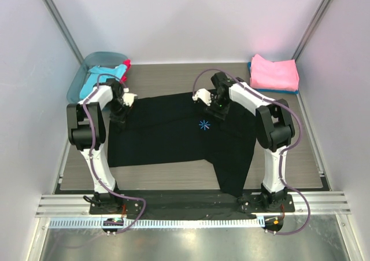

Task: Fold and stack the t-shirts
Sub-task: Fold the tshirt

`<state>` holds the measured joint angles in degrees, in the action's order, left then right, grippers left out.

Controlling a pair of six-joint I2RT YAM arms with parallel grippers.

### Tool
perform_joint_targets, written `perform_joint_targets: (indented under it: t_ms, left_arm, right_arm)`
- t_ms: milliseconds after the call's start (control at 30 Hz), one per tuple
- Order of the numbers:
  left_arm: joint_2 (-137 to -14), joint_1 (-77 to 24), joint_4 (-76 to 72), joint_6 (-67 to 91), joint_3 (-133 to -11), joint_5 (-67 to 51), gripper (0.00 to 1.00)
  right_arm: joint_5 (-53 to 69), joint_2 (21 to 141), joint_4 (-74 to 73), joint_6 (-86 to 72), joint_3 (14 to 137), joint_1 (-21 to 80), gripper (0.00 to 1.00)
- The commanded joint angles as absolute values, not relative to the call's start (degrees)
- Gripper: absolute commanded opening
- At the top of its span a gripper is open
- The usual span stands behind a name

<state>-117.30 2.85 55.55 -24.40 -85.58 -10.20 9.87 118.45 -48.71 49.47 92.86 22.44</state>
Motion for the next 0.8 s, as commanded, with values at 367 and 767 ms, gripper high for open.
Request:
perform_joint_targets:
  t_ms: [367, 767]
  left_arm:
    - [-117.3, 2.7, 61.4, -23.1, -104.6, -12.9, 0.37]
    - [-125.0, 2.4, 70.6, -22.4, -118.2, -11.2, 0.39]
  right_arm:
    - [14.2, 116.3, -45.9, 34.2, 110.6, 16.6, 0.50]
    - [11.0, 128.0, -46.0, 28.8, 118.9, 7.1, 0.50]
